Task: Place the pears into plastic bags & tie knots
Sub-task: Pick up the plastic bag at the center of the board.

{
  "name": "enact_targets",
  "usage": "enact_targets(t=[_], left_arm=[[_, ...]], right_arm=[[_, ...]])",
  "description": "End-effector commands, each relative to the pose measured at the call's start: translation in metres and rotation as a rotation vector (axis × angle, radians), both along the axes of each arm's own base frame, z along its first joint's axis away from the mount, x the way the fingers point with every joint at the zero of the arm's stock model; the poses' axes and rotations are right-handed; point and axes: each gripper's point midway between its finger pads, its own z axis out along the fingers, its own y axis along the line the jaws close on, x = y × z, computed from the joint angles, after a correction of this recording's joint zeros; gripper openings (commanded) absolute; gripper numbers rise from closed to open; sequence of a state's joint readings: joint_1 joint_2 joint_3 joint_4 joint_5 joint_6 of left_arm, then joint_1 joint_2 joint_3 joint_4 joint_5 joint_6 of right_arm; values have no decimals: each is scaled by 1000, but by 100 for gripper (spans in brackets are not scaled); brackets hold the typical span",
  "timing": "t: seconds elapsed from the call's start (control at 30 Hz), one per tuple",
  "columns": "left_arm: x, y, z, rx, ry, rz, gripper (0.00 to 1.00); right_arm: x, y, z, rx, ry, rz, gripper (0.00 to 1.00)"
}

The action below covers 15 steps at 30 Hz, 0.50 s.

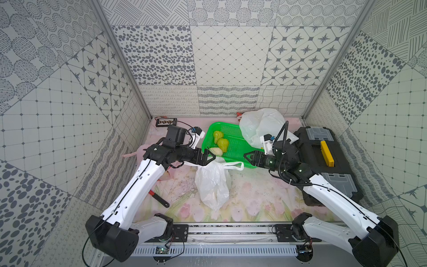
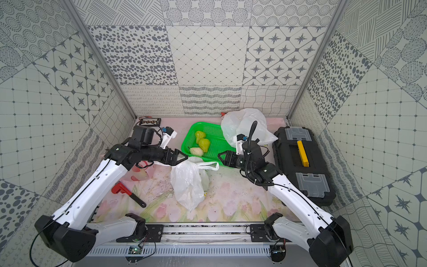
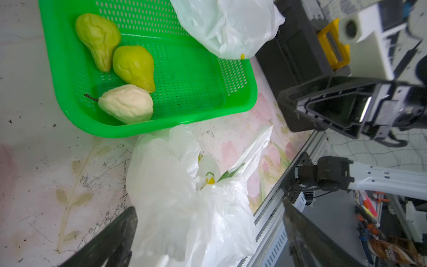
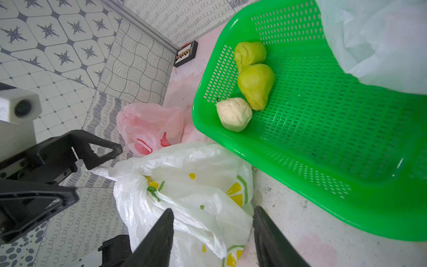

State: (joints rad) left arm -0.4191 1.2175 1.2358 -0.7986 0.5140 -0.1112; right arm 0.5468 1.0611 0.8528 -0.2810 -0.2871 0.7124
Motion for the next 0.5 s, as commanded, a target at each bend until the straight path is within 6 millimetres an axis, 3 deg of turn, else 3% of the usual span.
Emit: enact_targets(t=[0.0, 0.17, 0.33, 0.37, 0.4, 0.47], left_arm=[[-16, -1, -46, 278, -29, -148, 99], [-37, -1, -82, 439, -1, -274, 99], [-35, 2, -87, 530, -52, -322, 91], [-37, 1, -84, 531, -71, -342, 85], [-40, -1, -81, 515, -87, -371, 71], [-41, -3, -74, 496, -112, -377, 27]], right_arm=[[7, -11, 19, 13, -73, -51, 59], [17, -20, 27, 3, -88, -86, 60], [29, -19, 34, -15, -102, -93, 60], [31, -19, 35, -15, -105, -95, 61], [33, -19, 36, -13, -106, -97, 61], [36, -20, 37, -9, -111, -107, 60]])
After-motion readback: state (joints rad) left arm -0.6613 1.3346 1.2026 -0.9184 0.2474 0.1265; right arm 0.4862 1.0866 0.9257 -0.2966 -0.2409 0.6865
